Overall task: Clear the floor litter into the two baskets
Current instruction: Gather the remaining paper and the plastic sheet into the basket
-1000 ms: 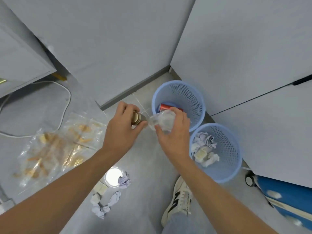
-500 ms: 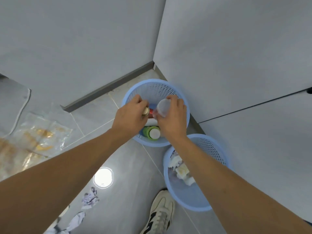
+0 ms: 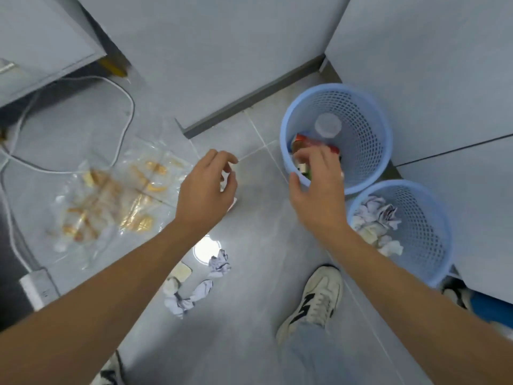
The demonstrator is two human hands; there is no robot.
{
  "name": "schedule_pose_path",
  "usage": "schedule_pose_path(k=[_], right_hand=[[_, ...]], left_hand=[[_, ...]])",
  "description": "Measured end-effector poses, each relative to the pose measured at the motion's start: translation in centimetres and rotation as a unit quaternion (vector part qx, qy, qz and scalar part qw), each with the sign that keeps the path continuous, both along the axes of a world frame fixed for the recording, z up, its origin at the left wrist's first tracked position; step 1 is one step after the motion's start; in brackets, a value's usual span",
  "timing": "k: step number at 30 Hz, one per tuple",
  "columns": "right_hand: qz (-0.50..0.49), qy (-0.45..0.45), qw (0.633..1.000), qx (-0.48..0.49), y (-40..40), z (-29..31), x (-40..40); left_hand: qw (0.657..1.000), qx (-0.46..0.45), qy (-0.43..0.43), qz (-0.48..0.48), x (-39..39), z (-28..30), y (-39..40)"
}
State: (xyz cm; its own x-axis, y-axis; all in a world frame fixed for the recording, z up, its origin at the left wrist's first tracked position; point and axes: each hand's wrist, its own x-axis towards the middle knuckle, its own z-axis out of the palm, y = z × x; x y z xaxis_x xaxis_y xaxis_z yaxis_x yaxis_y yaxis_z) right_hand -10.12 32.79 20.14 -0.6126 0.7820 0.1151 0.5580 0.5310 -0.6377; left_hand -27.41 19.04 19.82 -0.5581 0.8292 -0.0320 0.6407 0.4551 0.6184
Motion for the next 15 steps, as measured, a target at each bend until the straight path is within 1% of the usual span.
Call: schedule_pose_path(k=[3,5,7,11,15], right_hand=[[0.033,-0.002,0.997,-0.065,-5.3,0.4,-0.8],[0.046,-0.013,0.995,-0.091,-8.9,-0.4,-1.3],[0.054,-0.044,0.991,-0.11,-12.8,-2.0,-1.7],[0.061,-0.144,0.974,-0.163,-20.5,-7.4,-1.3],[0.118,-0.234,0.949,-0.175,-25.8,-13.2,-0.3]], left_hand=[[0.998,-0.029,-0.03,0.046,-1.6,0.9,-6.8],[0.995,-0.058,-0.043,0.064,-2.4,0.6,-11.0],[0.991,-0.093,-0.062,0.08,-2.6,-0.3,-15.3],[0.973,-0.188,-0.095,0.097,-1.6,-4.7,-23.0],[0.947,-0.284,-0.126,0.087,0.3,-10.6,-28.2]])
